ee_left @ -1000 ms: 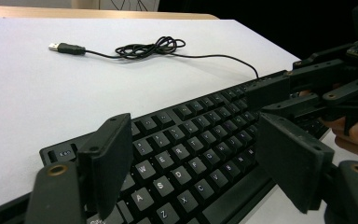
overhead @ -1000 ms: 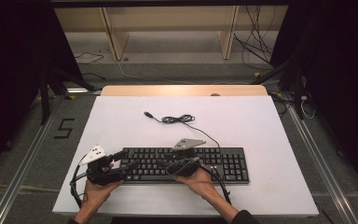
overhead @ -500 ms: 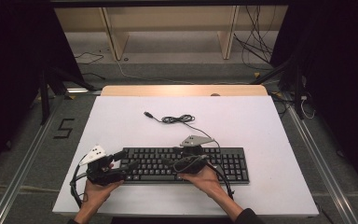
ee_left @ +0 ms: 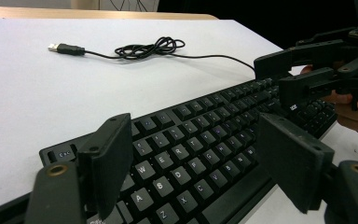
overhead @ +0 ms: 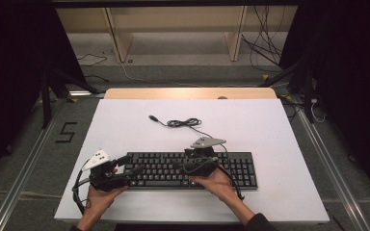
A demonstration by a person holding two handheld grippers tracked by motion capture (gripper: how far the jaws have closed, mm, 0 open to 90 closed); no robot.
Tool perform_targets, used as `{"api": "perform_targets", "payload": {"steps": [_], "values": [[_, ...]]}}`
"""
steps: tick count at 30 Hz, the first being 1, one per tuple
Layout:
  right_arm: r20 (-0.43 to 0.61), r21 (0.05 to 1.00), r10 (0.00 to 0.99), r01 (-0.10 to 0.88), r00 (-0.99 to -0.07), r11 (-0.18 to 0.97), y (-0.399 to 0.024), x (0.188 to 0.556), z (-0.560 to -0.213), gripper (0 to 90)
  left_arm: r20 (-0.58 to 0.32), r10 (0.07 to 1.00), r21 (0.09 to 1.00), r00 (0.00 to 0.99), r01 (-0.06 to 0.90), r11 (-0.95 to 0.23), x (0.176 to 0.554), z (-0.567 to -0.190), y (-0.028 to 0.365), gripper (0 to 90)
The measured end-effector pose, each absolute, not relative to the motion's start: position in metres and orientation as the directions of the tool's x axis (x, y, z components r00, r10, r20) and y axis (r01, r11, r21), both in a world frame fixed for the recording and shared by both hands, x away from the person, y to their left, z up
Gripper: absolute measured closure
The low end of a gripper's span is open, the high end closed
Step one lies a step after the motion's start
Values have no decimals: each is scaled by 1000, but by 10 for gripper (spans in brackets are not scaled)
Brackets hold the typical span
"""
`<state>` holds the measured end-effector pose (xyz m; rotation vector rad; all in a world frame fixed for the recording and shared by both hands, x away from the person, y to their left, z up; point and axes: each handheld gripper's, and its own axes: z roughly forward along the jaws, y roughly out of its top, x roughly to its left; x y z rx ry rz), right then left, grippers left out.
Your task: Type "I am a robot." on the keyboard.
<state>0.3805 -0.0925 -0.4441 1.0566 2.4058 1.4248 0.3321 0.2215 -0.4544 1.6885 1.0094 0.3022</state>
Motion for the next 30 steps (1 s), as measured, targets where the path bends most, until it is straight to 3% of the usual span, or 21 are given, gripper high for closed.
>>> {"api": "perform_targets", "payload": {"steps": [7,15,22,26,30], "values": [[200,815,656,495,-728,302,-98,386,-444,386,-280,744,883,607,466,-48,332,-454,221,270],[177,793,670,508,-721,337,-98,389,-448,688,-278,743,884,609,465,-49,332,-454,221,270],[168,771,668,519,-725,369,-93,390,-454,842,-278,742,885,610,463,-49,332,-454,221,269],[160,758,671,525,-724,386,-91,391,-456,900,-278,742,885,610,463,-49,332,-454,221,269],[154,744,672,532,-725,404,-88,392,-459,900,-276,742,885,611,463,-52,332,-454,221,269]]}}
